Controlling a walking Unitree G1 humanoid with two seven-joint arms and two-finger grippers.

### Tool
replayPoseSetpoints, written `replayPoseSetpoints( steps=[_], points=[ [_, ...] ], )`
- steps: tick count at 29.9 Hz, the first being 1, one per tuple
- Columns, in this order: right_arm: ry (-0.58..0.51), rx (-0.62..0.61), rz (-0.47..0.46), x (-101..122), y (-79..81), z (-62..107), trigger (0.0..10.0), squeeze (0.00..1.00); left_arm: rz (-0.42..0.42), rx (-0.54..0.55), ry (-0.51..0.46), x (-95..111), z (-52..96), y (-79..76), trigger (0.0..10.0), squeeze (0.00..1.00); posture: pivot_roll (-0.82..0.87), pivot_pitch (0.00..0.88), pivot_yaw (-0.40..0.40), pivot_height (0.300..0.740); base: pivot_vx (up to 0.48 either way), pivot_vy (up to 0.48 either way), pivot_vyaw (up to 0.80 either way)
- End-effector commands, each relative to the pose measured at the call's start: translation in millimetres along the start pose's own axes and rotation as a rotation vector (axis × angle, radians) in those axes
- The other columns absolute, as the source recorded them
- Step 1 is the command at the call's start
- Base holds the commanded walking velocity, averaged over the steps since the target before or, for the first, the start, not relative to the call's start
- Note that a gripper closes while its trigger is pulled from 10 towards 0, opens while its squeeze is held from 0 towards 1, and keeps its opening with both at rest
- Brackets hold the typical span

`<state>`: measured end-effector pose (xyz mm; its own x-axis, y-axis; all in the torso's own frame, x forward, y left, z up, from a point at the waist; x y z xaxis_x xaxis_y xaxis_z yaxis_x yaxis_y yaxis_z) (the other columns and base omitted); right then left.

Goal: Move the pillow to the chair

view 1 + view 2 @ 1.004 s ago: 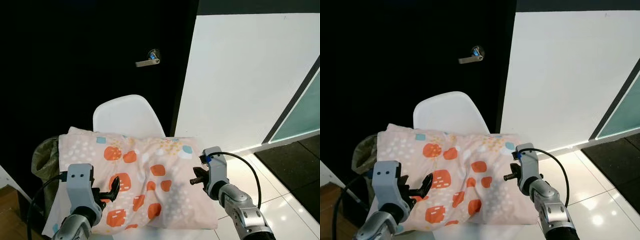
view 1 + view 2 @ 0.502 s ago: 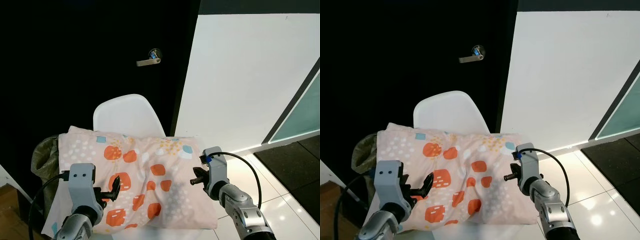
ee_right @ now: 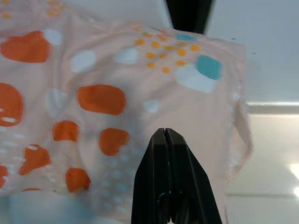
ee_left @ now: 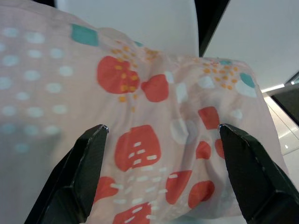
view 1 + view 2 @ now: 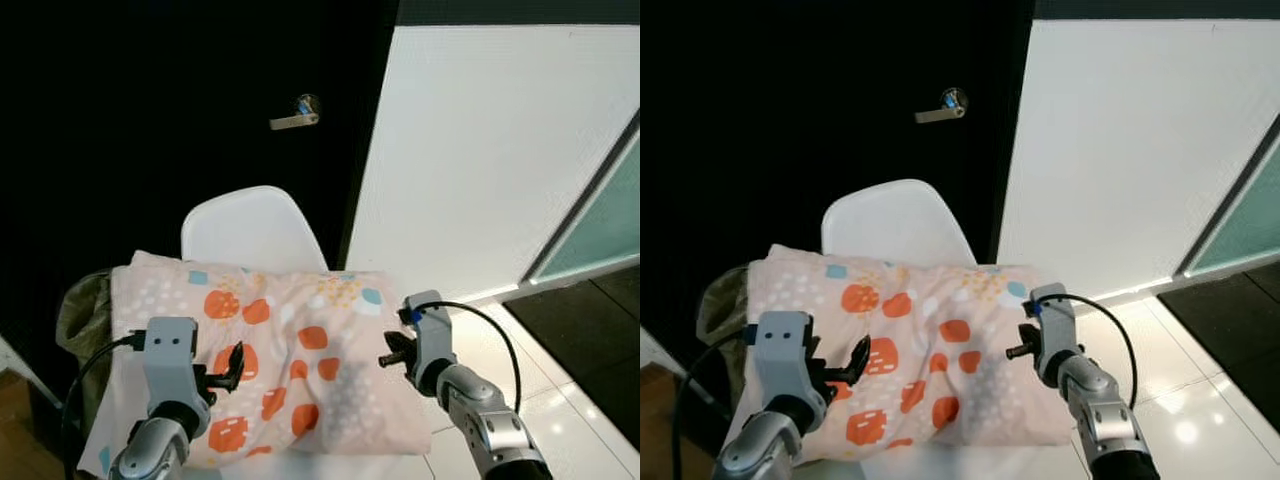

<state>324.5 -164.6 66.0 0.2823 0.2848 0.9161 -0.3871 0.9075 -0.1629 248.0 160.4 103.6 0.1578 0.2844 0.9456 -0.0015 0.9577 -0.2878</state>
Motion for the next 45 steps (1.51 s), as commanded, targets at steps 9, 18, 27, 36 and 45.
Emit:
replayPoseSetpoints(
  steps=[9, 18, 27, 36, 45],
  points=[
    [0.031, 0.006, 0.017, -5.3, -1.9, 2.4, 10.0, 0.00, 0.013, 0.017, 0.008, -4.1, 0.4, 0.8, 10.0, 0.00, -0.17, 0.089, -0.084, 0.740, 0.000, 0.000, -0.77],
    [0.031, 0.009, 0.022, -5.5, -3.6, 3.7, 10.0, 0.00, 0.020, 0.014, 0.007, -4.7, 1.1, -1.4, 10.0, 0.00, -0.18, 0.103, -0.084, 0.740, 0.000, 0.000, -0.77],
    [0.039, 0.014, 0.035, -7.1, -3.5, 6.0, 10.0, 0.00, 0.018, 0.014, 0.007, -5.6, 2.8, -2.9, 10.0, 0.00, -0.18, 0.105, -0.084, 0.740, 0.000, 0.000, -0.26],
    [0.033, 0.018, 0.011, -6.8, -2.5, 5.1, 10.0, 0.00, 0.015, 0.022, 0.007, -4.6, 2.4, -1.0, 10.0, 0.00, -0.18, 0.107, -0.076, 0.740, 0.000, 0.000, -0.69],
    [0.035, 0.023, 0.008, -6.7, -2.5, 4.8, 10.0, 0.00, -0.014, 0.040, 0.007, -4.1, 2.5, -0.3, 10.0, 0.00, -0.17, 0.103, -0.080, 0.740, -0.139, 0.000, 0.00]
  ],
)
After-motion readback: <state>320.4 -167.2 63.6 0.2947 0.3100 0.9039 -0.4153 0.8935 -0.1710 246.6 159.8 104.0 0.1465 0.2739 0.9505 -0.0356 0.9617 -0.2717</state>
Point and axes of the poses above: a point about 5 cm out from each wrist's last joint towards the gripper, its own z axis pointing back from the gripper into the wrist, its own x axis along the axis of the wrist's last joint, y = z × x, the point moved 2 cm from there along -z, pointing out of the wrist towards the gripper, and after that the axes turned 10 degrees about z, right-handed, at the moved point
